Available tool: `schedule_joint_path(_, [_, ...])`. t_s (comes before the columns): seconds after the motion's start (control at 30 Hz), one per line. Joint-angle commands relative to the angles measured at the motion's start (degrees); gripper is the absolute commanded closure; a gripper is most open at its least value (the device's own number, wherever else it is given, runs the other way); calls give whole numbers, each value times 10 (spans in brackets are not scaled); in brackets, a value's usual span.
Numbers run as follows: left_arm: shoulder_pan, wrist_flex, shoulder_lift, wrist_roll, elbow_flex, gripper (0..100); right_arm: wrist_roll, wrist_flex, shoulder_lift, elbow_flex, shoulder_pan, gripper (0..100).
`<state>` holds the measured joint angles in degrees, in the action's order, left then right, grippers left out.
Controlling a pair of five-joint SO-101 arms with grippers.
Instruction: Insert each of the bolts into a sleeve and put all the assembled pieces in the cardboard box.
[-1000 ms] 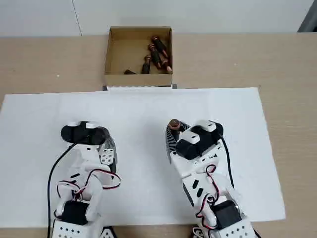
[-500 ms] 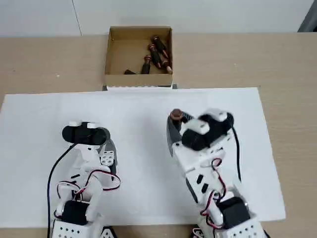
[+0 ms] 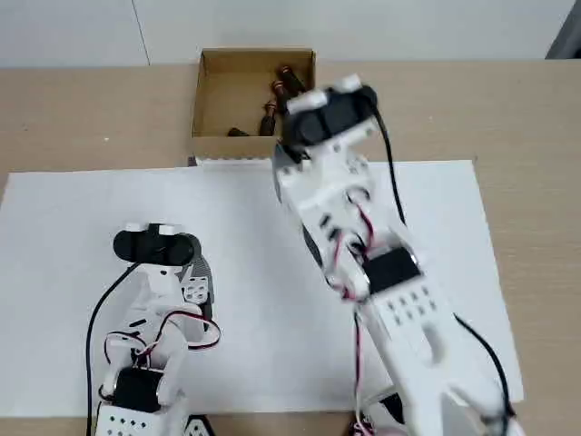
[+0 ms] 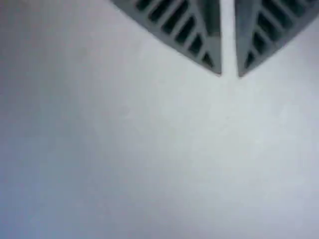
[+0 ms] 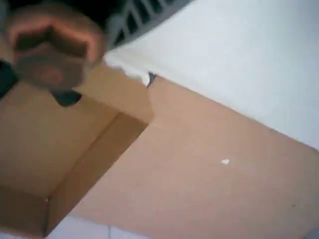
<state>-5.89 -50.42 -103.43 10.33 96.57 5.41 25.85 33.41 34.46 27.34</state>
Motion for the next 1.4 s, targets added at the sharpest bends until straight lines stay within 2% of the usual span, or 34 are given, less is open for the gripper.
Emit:
schedule_joint_path(0.0, [3,-2,-5,0,-2,994,-28,-51,-101,-110,-8,996])
schedule_joint_path(0.13, [3,-2,-5,0,-2,994,-33,-88,-235,-228,-21,995])
schedule_joint_path(0.33, [3,-2,-5,0,-2,994,-36,-87,-441,-448,-33,995])
schedule_joint_path(0.5, [3,-2,-5,0,-2,994,-98,-91,-582,-593,-29,995])
schedule_joint_path(0.63, [3,-2,-5,0,-2,994,-115,-91,-673,-683,-29,995])
schedule_joint_path(0.83, [3,-2,-5,0,-2,994,-162,-87,-748,-738,-27,995])
schedule_joint_path(1.1, [3,-2,-5,0,-2,994,-192,-87,-758,-741,-7,989])
schedule_joint_path(1.27, [3,-2,-5,0,-2,994,-193,-65,-759,-739,-7,853])
schedule_joint_path(1.37, [3,-2,-5,0,-2,994,-190,-50,-756,-740,-7,830])
